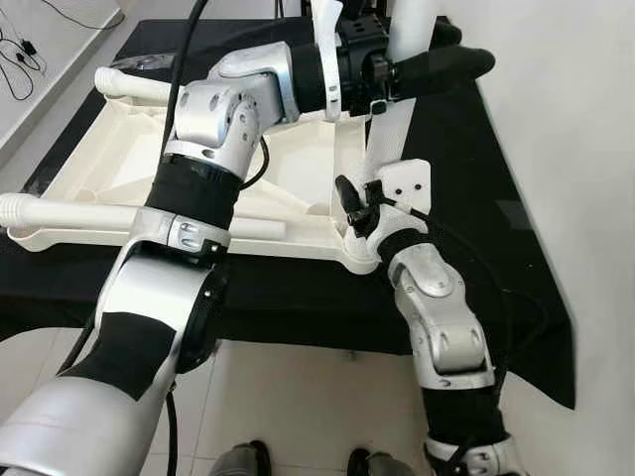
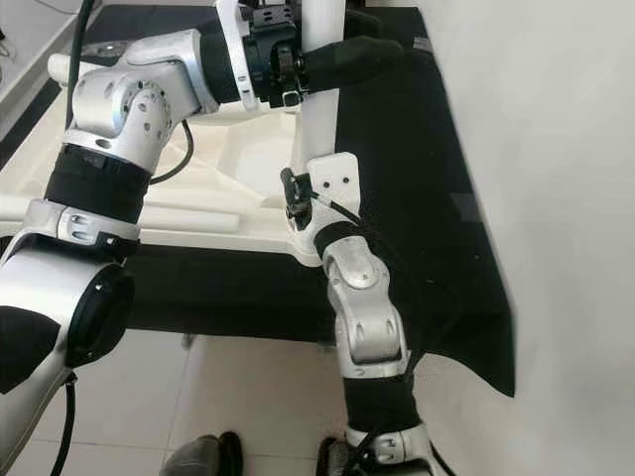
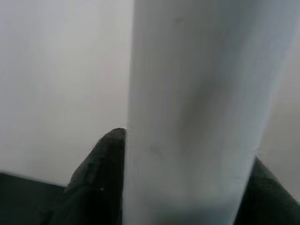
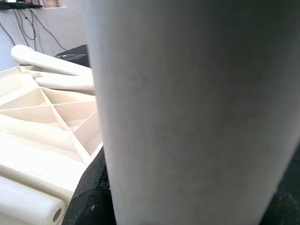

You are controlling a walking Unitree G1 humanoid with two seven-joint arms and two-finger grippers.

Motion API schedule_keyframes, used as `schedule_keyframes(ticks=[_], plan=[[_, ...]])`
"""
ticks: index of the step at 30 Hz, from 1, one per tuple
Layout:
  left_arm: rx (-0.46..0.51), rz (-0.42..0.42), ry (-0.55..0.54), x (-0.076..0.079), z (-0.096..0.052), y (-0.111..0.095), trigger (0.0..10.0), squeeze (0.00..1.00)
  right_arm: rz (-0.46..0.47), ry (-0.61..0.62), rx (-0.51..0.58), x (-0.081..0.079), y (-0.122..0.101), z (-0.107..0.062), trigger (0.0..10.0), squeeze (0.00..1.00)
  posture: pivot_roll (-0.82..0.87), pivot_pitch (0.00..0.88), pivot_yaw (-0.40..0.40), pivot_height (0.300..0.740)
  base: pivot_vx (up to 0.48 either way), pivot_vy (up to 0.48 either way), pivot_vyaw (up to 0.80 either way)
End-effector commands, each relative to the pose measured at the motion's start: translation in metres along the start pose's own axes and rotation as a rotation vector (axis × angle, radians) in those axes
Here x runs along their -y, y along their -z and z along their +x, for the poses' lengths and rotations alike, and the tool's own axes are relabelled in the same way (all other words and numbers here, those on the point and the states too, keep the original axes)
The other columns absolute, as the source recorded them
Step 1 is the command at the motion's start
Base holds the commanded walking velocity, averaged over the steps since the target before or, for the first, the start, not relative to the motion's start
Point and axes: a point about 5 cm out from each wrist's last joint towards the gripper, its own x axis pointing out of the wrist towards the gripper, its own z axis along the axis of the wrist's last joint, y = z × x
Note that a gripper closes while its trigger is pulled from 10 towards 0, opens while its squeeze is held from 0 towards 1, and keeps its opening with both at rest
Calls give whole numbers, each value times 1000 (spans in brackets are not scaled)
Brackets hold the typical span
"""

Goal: Building children table

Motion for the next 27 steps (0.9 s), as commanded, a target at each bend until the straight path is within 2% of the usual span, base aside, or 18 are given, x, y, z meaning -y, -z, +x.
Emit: schedule_keyframes(ticks=[1, 4, 5, 6, 7, 8, 9, 15, 16, 17, 18, 19, 20, 21, 22, 23, 26, 27], plan=[[-29, 2, 13, 1, 2, 6, 0, 0, 4, -59, -198, -13, 36, -3, 0, 0, 7, 192, 19, 740, 0, 0, 0], [-38, 9, 17, 2, 2, 7, 0, 0, 5, -100, -174, -15, 32, -1, 0, 0, 6, 191, 18, 740, 0, 0, 0], [-43, 14, 19, 2, 2, 8, 0, 0, 4, -121, -165, -16, 30, 0, 3804, 0, 6, 191, 18, 740, 0, 0, 0], [-43, 14, 19, 2, 2, 8, 0, 0, 4, -121, -165, -16, 30, 0, 3804, 0, 6, 191, 18, 740, 0, 0, 0], [-45, 14, 21, 2, 2, 8, 0, 0, 0, -141, -157, -17, 28, 1, 7843, 0, 5, 189, 18, 740, 0, 0, 0], [-45, 13, 22, 2, 2, 8, 0, 0, -4, -152, -152, -17, 27, 2, 7843, 0, 5, 189, 18, 740, 0, 0, 0], [-46, 13, 24, 3, 3, 9, 0, 0, -5, -174, -137, -15, 24, 3, 10000, 0, 6, 186, 16, 740, 0, 0, 0], [-52, 15, 29, 3, 4, 10, 0, 0, -11, -249, -99, -10, 17, 7, 10000, 0, 7, 185, 16, 740, 0, 0, 0], [-55, 16, 30, 3, 4, 10, 0, 0, -35, -310, -63, -4, 11, 9, 10000, 0, 8, 183, 15, 740, 0, 0, 0], [-58, 18, 33, 4, 5, 10, 0, 0, -48, -432, -18, 6, 2, 11, 10000, 110, 7, 180, 11, 740, 0, 0, 0], [-59, 19, 34, 4, 6, 10, 0, 0, -58, -514, 13, 12, -4, 11, 10000, 110, 7, 180, 11, 740, 0, 0, 0], [-60, 20, 36, 4, 6, 10, 0, 0, -111, -585, 28, 22, -9, 13, 10000, 1000, 7, 175, 10, 740, 0, 0, 0], [-60, 20, 36, 4, 6, 10, 0, 0, -111, -585, 28, 22, -9, 13, 10000, 1000, 7, 175, 10, 740, 0, 0, 0], [-59, 21, 38, 4, 7, 10, 0, 0, -138, -638, 37, 33, -14, 17, 10000, 1000, 5, 173, 11, 740, 0, 0, 0], [-59, 21, 38, 4, 7, 10, 0, 0, -138, -638, 37, 33, -14, 17, 10000, 1000, 5, 173, 11, 740, 0, 0, 0], [-58, 22, 42, 4, 8, 10, 0, 0, -157, -701, 42, 43, -18, 21, 10000, 1000, 4, 170, 11, 740, 0, 0, 0], [-58, 23, 44, 4, 8, 10, 0, 0, -148, -756, 49, 50, -23, 24, 10000, 1000, 4, 170, 11, 740, 0, 0, 0], [-57, 23, 46, 5, 8, 10, 0, 0, -131, -794, 58, 56, -28, 28, 10000, 667, 7, 167, 6, 740, 0, 0, 0]])
